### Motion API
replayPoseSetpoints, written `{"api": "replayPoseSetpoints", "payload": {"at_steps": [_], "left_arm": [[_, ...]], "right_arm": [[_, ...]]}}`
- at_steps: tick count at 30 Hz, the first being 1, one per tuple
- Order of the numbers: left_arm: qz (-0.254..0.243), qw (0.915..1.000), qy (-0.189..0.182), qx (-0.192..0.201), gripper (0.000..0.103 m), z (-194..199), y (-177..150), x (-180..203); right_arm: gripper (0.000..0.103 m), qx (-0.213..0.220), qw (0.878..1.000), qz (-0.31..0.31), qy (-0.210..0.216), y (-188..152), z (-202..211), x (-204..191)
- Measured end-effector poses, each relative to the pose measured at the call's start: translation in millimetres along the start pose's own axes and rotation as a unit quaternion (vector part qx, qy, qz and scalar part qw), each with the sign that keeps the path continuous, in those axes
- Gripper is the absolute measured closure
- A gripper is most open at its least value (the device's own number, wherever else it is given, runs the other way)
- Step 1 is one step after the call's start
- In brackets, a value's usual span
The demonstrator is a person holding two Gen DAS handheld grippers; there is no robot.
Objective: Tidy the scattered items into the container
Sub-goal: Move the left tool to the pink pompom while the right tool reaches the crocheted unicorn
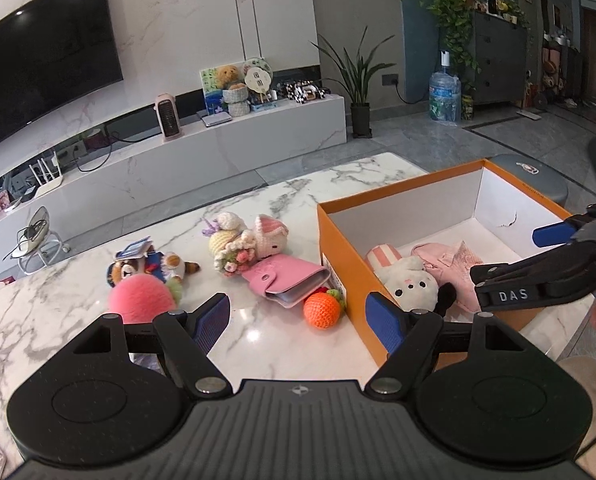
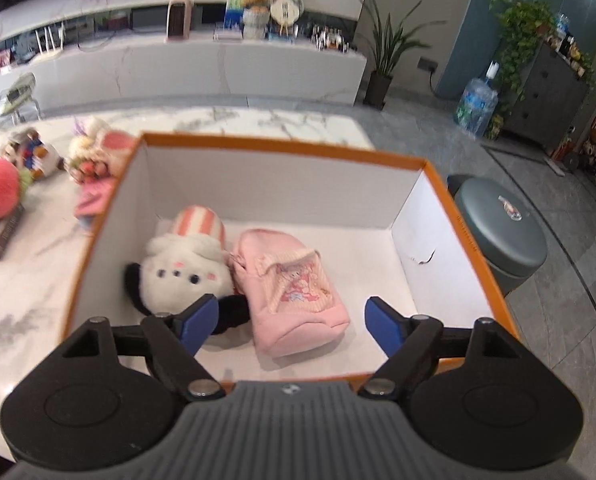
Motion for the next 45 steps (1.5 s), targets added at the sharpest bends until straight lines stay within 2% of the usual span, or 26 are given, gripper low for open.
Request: {"api": "replayPoseSetpoints", "payload": {"at_steps": [8, 14, 22, 31, 37, 45], "left_arm": [[0.011, 0.9997, 0.007, 0.019, 0.015, 25.8, -14.0, -14.9], [0.039, 0.9987, 0.028, 0.019, 0.015, 31.2, -29.8, -42.7], [0.095, 0.9947, 0.038, -0.001, 0.015, 23.5, -53.3, -95.7], [0.144, 0.9883, 0.032, -0.037, 0.015, 1.1, -74.5, -139.0], [0.156, 0.9855, 0.030, -0.058, 0.015, -23.4, -78.5, -150.6], [0.155, 0.9846, 0.031, -0.076, 0.015, -56.0, -71.0, -155.7]], "right_arm": [[0.018, 0.090, 0.996, 0.018, 0.017, -12.9, 63.6, -36.1], [0.016, 0.113, 0.991, 0.069, 0.019, -13.8, 79.6, -81.7], [0.015, 0.111, 0.987, 0.119, 0.022, -13.9, 77.2, -134.6], [0.011, 0.086, 0.980, 0.178, 0.025, -15.4, 55.8, -189.1], [0.011, 0.073, 0.978, 0.196, 0.016, -8.8, 34.1, -203.3], [0.011, 0.057, 0.981, 0.186, 0.007, 15.3, -0.6, -202.4]]}}
Point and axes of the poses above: each gripper's, at about its wrist camera, not at the fingertips, and z roughly against the way its jaws point, x to its right, y to its top, the point moved 3 cm from there along -z, roughly the way its jaws point, and after that the axes turned 12 degrees about -x, right-handed, at the moved point
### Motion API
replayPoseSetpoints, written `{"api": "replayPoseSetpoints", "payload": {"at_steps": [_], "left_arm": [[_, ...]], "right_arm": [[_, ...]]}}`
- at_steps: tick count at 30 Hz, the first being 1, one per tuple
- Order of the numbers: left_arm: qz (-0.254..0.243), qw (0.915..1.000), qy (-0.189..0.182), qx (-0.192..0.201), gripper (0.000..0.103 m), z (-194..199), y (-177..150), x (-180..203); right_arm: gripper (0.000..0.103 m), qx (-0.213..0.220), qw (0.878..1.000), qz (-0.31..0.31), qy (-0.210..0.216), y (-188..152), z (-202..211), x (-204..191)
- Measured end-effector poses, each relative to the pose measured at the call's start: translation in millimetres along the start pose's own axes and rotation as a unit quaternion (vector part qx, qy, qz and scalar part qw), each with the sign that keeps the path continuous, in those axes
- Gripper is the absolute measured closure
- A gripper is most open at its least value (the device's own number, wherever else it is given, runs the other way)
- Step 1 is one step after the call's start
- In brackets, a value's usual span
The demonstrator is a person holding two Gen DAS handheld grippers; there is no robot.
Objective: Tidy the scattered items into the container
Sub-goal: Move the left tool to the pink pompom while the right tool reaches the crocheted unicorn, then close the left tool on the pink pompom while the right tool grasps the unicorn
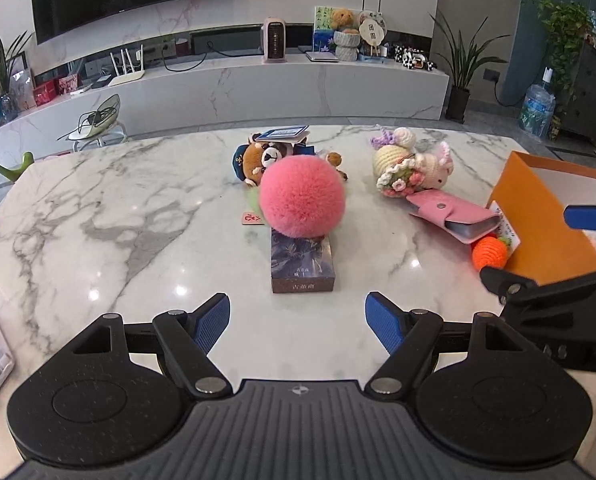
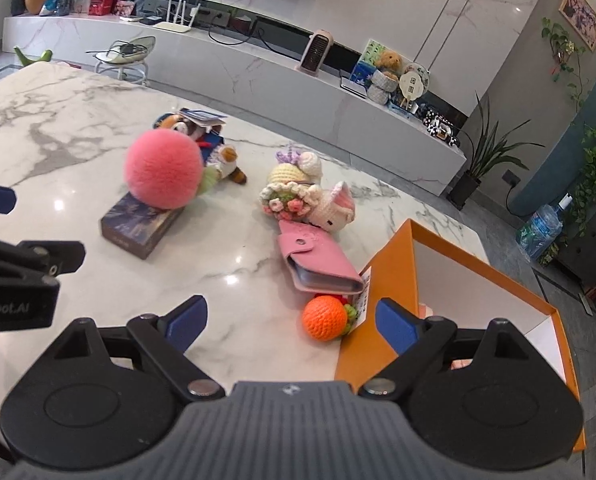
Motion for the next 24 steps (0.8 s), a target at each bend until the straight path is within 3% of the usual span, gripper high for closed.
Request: {"api": "replayPoseSetpoints", "payload": {"at_steps": [17, 24], "left_arm": [[0.031, 0.9993, -0.001, 0.022, 0.014, -55.8, 44.3, -15.9], [0.015, 0.9995, -0.011, 0.027, 0.014, -73.8, 61.9, -8.9]], "right_arm": [[0.010, -0.008, 1.000, 0.003, 0.001, 52.4, -65.8, 13.7], [0.010, -0.011, 1.000, 0.005, -0.006, 66.9, -84.5, 19.8]]}}
Point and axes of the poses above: each gripper's, at about its wrist camera, not at the fingertips, and z roughly against the way its jaws point, x to its right, y to its top, the point moved 3 cm from there along -z, roughly the way its jaws point, and after that the axes turned 12 degrees about -x, right-handed, at the moved point
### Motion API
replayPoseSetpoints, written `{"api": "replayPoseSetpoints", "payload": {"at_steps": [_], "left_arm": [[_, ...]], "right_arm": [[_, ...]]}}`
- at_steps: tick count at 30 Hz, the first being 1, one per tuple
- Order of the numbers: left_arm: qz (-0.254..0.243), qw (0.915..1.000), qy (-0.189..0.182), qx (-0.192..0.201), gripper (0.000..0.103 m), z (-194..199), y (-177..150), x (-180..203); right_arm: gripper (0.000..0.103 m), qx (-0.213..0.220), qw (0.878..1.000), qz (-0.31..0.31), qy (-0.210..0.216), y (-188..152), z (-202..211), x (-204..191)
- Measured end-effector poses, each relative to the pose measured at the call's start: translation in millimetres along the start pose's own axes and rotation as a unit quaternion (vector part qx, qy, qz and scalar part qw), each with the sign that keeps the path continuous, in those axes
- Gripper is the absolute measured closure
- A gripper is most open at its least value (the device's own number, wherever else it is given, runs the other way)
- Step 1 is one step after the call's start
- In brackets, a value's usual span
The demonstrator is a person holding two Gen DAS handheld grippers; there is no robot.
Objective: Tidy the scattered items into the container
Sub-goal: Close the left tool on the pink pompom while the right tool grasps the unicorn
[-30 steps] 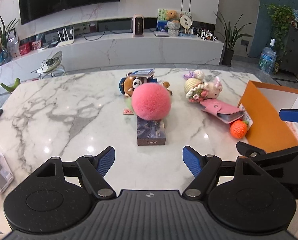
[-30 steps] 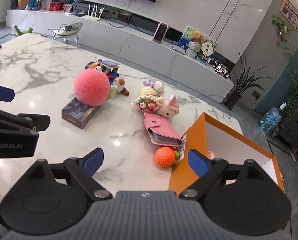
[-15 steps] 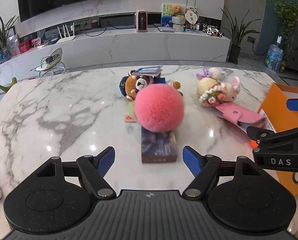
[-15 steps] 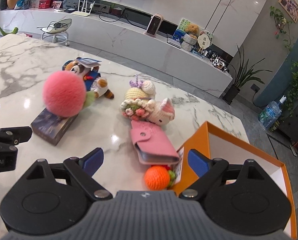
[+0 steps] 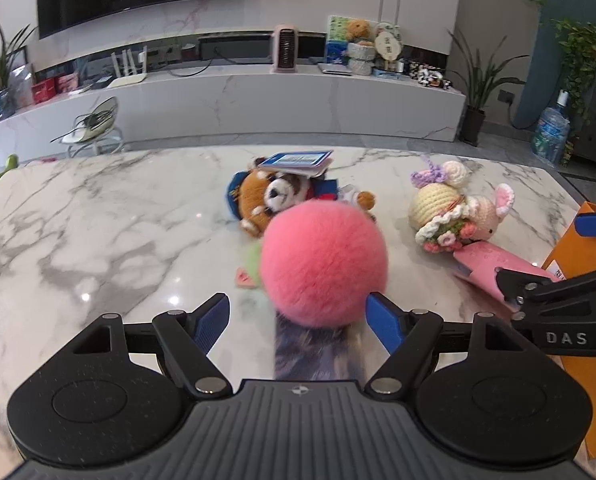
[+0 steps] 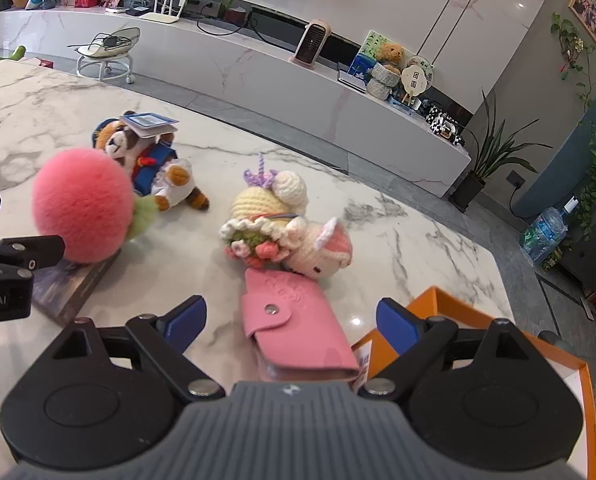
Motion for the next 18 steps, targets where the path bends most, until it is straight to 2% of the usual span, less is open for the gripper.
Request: {"api": "replayPoseSetpoints", "payload": {"at_steps": [5, 10, 18], "left_arm": [[-0.022, 0.9997, 0.001, 0.011, 0.014, -12.0, 11.8, 10.5], [-0.032, 0.9995, 0.002, 0.008, 0.014, -28.0, 20.5, 14.8], [-0.031, 0.9995, 0.009, 0.003, 0.014, -44.8, 24.9, 8.7]], "right_arm": [[0.010, -0.009, 1.000, -0.006, 0.002, 15.5, -15.8, 7.6], [0.009, 0.005, 1.000, -0.003, 0.002, 37.3, -24.8, 14.7], [0.006, 0.013, 0.998, 0.052, 0.016, 68.5, -53.2, 6.5]]}}
Point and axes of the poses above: each gripper's, at about its wrist camera, not at the fingertips, and z roughly against the way its jaws point, x to its right, y to its top, the point moved 3 cm from there along -z, roughly the way its jaws point, and after that the axes turned 12 degrees about -x, right-handed, at the moved point
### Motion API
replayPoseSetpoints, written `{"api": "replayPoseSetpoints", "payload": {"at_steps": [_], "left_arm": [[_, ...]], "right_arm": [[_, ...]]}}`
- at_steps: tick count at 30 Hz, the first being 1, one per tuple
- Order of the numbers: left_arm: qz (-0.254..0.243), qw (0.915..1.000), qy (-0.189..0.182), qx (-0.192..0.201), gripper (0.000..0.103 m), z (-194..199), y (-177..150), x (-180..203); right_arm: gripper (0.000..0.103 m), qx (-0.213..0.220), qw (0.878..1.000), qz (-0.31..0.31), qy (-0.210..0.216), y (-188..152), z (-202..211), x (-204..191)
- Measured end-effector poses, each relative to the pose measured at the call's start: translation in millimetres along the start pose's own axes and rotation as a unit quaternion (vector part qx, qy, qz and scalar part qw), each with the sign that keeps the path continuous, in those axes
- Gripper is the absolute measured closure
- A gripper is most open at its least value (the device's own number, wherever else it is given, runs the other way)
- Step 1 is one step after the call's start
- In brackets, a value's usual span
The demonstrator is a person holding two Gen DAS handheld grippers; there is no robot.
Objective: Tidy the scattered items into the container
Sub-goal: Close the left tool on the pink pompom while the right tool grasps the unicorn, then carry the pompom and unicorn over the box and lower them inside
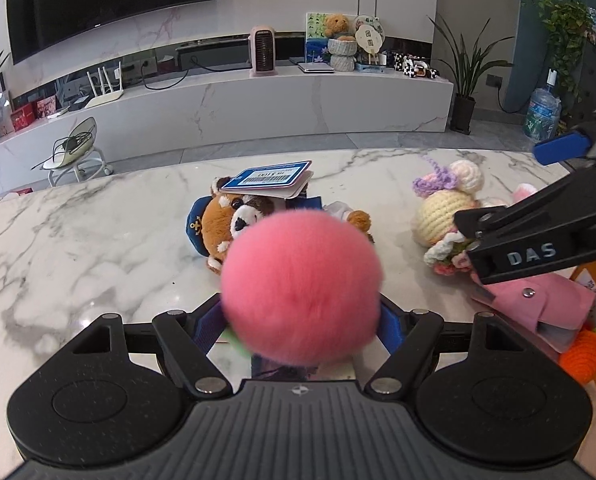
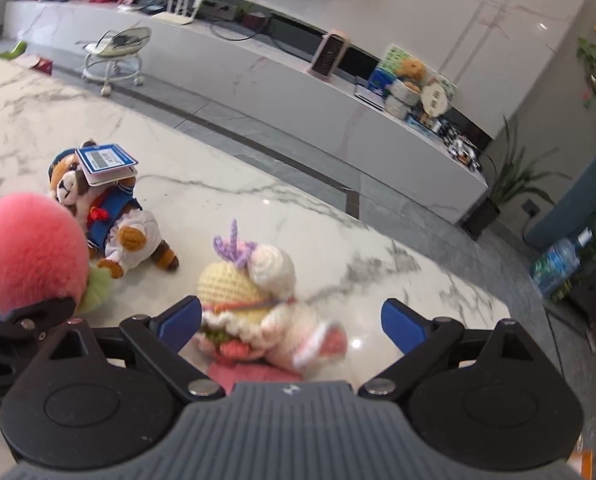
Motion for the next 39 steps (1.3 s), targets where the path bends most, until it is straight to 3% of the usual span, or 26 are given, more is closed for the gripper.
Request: {"api": "replayPoseSetpoints", "payload": {"at_steps": [10, 14, 18, 19, 30, 39], "left_arm": [[0.002, 0.9999, 0.005, 0.014, 0.014, -13.9, 9.4, -7.5], [0.003, 0.9997, 0.001, 0.024, 0.014, -16.4, 15.1, -8.2], [-0.004, 0.9995, -0.008, 0.031, 0.047, -15.7, 15.1, -6.1], [-0.004, 0.9995, -0.009, 0.031, 0.050, -15.0, 14.5, -6.1], [-0.010, 0.9991, -0.012, 0.040, 0.056, 19.6, 1.3, -6.4], [-0.007, 0.9992, -0.003, 0.039, 0.057, 66.4, -25.5, -10.2]], "right_arm": [[0.006, -0.027, 0.999, 0.034, 0.031, 14.1, -43.0, -15.9], [0.024, -0.031, 0.998, 0.041, 0.045, 8.8, -46.2, -22.1], [0.038, -0.013, 0.998, 0.040, 0.044, 7.6, -39.1, -23.1], [0.039, -0.013, 0.998, 0.035, 0.049, 8.1, -38.0, -22.0], [0.043, 0.012, 0.995, 0.010, 0.094, 1.0, -1.0, -30.0], [0.043, 0.015, 0.991, -0.023, 0.131, -27.4, 51.0, -41.4]]}}
Point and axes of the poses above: each gripper's, at about its wrist camera, not at the fingertips, and z roughly against the way its jaws point, x to its right, y to its top, the point moved 3 cm from there along -z, roughly the way its jaws point, and after that the axes turned 12 degrees about -x, right-handed, at the moved point
